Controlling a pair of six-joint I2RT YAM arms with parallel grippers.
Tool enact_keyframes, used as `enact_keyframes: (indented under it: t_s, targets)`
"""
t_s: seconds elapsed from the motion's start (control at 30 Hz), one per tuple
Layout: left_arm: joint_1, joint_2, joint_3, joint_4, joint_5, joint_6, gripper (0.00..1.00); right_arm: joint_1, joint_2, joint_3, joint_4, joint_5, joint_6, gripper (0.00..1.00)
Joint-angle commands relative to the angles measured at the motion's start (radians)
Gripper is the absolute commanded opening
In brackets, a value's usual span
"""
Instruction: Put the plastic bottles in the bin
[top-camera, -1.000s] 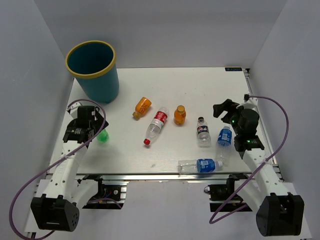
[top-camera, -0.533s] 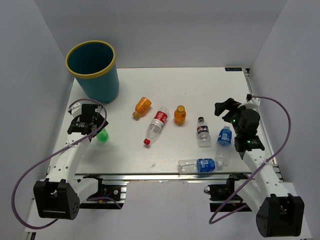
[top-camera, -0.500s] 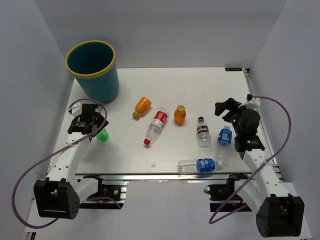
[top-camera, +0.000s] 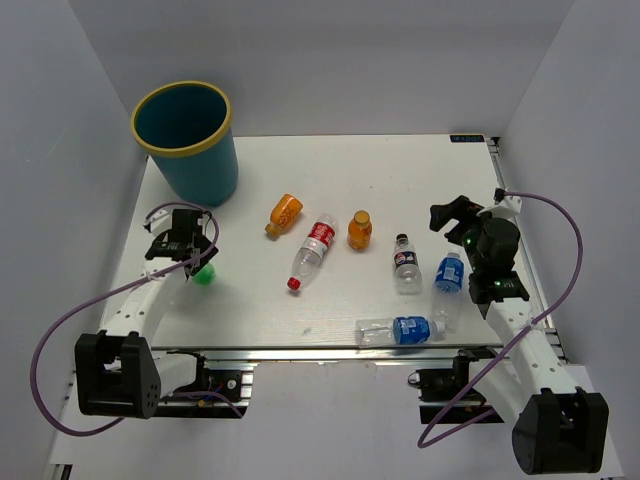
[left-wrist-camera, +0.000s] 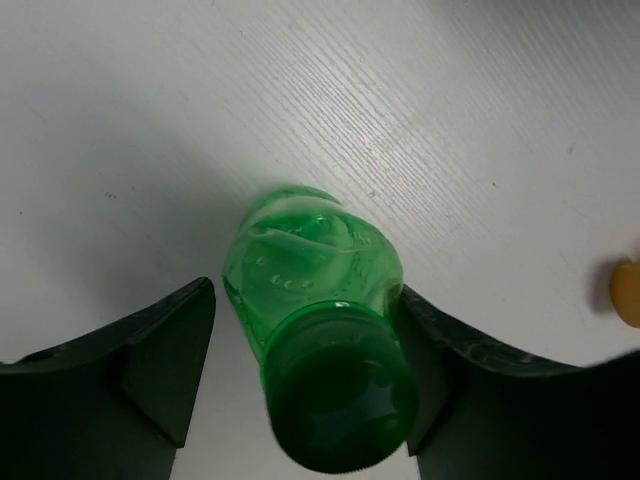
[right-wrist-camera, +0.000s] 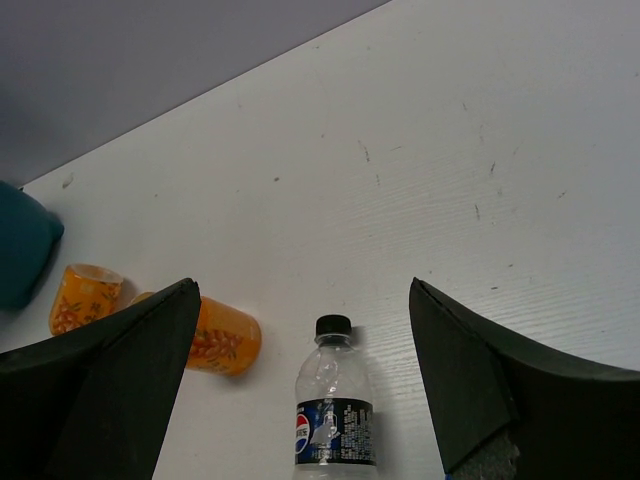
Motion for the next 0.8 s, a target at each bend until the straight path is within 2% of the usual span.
enact_keyframes:
  t_s: [0.0,0.13,0.27,0.37,0.53,0.77]
  targets:
    - [-0.001,-0.036,0.003,0.034,-0.021,-0.008,0.77,-0.002,-0.01,-0.002,0.046,-0.017,0.014,0.89]
    - [-0.003,-0.055,-0.003,0.042,-0.015,-0.005,0.58,-0.001,-0.006,0.001,0.04,-0.019,0.015,0.89]
    - [-0.004,-0.052,0.007,0.034,-0.004,-0.002,0.44,-0.002,-0.009,0.002,0.034,-0.019,0.015,0.89]
    - [-0.009,-0.055,0.029,0.027,0.011,0.003,0.4,-0.002,-0.01,0.004,0.034,-0.027,0.014,0.89]
    - [-0.035,-0.082,0.108,0.065,0.1,0.033,0.38,-0.002,-0.012,0.002,0.037,-0.036,0.015,0.89]
    - [-0.103,-0.119,0.23,0.094,0.12,0.065,0.34,-0.002,-0.015,0.001,0.035,-0.031,0.009,0.89]
